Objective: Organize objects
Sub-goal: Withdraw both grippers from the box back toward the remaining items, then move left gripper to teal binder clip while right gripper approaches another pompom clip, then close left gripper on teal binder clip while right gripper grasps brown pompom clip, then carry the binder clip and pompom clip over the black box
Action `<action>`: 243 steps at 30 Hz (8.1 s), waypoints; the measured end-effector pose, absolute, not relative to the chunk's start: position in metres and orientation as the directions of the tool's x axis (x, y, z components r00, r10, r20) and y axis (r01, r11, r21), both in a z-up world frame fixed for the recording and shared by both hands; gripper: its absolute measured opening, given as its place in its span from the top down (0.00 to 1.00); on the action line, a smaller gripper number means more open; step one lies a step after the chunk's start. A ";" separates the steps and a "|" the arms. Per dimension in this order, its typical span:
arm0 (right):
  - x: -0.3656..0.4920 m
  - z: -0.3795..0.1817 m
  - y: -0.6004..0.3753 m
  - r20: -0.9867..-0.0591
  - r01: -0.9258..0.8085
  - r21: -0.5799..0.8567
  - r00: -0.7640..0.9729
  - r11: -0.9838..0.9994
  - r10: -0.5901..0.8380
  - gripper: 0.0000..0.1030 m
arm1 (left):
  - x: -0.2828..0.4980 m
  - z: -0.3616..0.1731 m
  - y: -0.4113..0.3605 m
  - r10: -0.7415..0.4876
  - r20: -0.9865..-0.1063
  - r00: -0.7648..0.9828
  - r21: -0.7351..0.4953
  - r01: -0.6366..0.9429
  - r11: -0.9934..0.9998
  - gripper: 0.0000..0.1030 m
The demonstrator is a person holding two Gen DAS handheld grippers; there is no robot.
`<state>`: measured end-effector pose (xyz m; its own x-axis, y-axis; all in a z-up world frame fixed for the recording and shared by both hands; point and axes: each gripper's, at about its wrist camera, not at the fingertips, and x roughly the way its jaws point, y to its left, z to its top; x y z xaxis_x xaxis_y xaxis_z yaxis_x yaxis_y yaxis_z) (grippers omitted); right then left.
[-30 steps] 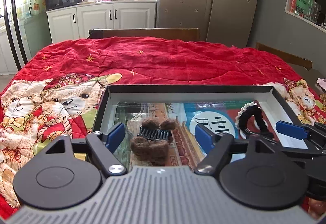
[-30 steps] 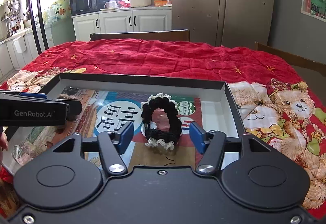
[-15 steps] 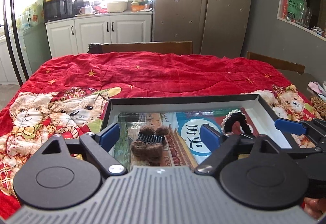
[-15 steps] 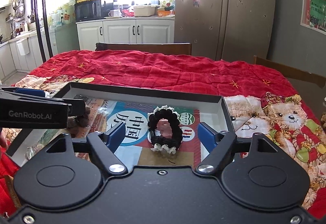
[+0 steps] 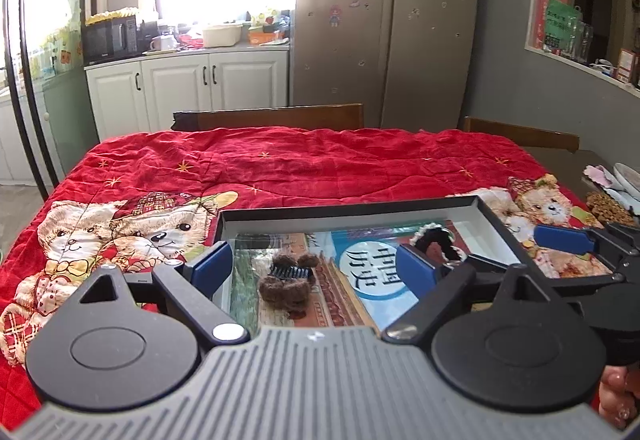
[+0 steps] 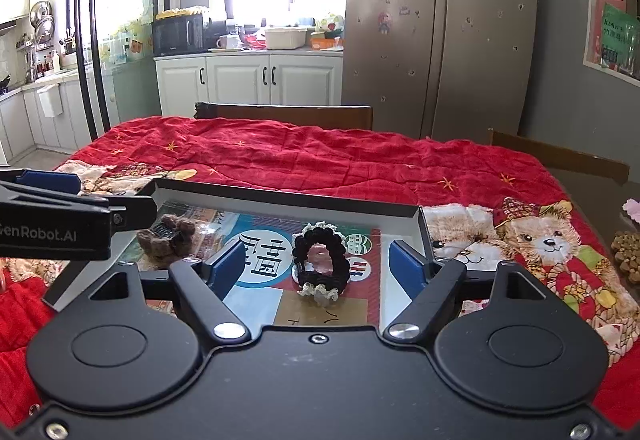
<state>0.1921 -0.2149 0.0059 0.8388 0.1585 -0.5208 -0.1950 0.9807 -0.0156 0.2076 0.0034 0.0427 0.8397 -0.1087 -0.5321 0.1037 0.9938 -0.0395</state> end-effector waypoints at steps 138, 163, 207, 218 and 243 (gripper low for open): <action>0.018 -0.059 -0.229 -0.605 -0.401 0.014 0.726 0.916 0.327 0.42 | 0.066 -0.050 0.077 -0.383 -0.597 0.705 0.069 0.521 0.851 0.18; 0.020 -0.059 -0.227 -0.613 -0.409 0.014 0.718 0.912 0.331 0.50 | 0.087 -0.055 0.065 -0.413 -0.593 0.692 0.024 0.527 0.850 0.70; 0.046 -0.001 -0.229 -0.483 -0.420 0.011 0.792 0.908 0.373 0.63 | 0.110 0.009 0.039 -0.395 -0.511 0.763 0.023 0.472 0.881 0.70; 0.107 0.006 -0.225 -0.492 -0.380 0.009 0.804 0.925 0.335 0.63 | 0.170 0.018 0.012 -0.394 -0.506 0.767 -0.027 0.443 0.896 0.70; 0.198 -0.046 -0.229 -0.545 -0.286 0.019 0.800 0.958 0.249 0.63 | 0.254 -0.019 -0.028 -0.272 -0.550 0.789 -0.003 0.324 0.946 0.70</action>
<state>0.1976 -0.2293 -0.0456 0.8003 0.2493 -0.5454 -0.2857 0.9581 0.0187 0.2538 -0.0282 -0.0188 0.7894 -0.2720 -0.5503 0.3236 0.9462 -0.0034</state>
